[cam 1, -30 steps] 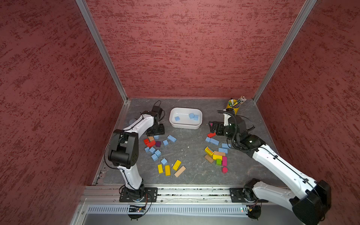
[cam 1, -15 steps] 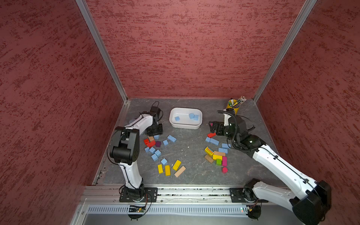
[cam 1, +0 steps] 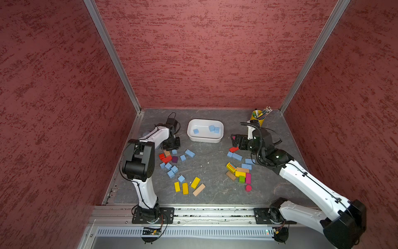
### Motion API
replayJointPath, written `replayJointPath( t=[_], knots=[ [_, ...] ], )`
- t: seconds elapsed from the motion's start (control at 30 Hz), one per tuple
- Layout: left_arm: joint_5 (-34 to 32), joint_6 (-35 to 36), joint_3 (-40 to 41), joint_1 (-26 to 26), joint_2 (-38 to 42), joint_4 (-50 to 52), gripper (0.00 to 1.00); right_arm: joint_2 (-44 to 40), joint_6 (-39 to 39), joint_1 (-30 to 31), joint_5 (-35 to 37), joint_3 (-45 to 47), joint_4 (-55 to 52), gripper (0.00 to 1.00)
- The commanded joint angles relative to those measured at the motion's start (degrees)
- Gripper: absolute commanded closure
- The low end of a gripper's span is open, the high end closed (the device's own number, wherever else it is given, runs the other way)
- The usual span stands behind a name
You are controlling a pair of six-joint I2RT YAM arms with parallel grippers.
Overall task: Pick out the blue building blocks
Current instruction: Pick up the building block from the center of the board.
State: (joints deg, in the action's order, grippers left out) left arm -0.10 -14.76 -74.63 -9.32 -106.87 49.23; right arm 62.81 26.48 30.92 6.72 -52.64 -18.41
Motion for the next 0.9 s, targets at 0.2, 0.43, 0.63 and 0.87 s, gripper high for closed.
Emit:
replayJointPath(
  t=[0.2,0.43,0.63,0.87],
  knots=[
    [0.98,-0.7,0.3,0.18,-1.5,-0.89,0.71,-0.93,-0.49,-0.16,0.97,0.66,0.22,0.01],
    [0.9,-0.91,0.45,0.01,-1.54,-0.96,0.77,-0.93,-0.46,-0.2,0.97,1.03,0.31,0.01],
    [1.71,-1.51,0.46,-0.34,0.44,-1.53,0.79,-1.02,-0.46,-0.15,0.97,1.22,0.44,0.01],
    [3.78,-2.18,-0.82,-0.43,4.11,-1.29,0.79,-1.15,-0.46,-0.17,1.0,1.4,0.4,0.01]
  ],
)
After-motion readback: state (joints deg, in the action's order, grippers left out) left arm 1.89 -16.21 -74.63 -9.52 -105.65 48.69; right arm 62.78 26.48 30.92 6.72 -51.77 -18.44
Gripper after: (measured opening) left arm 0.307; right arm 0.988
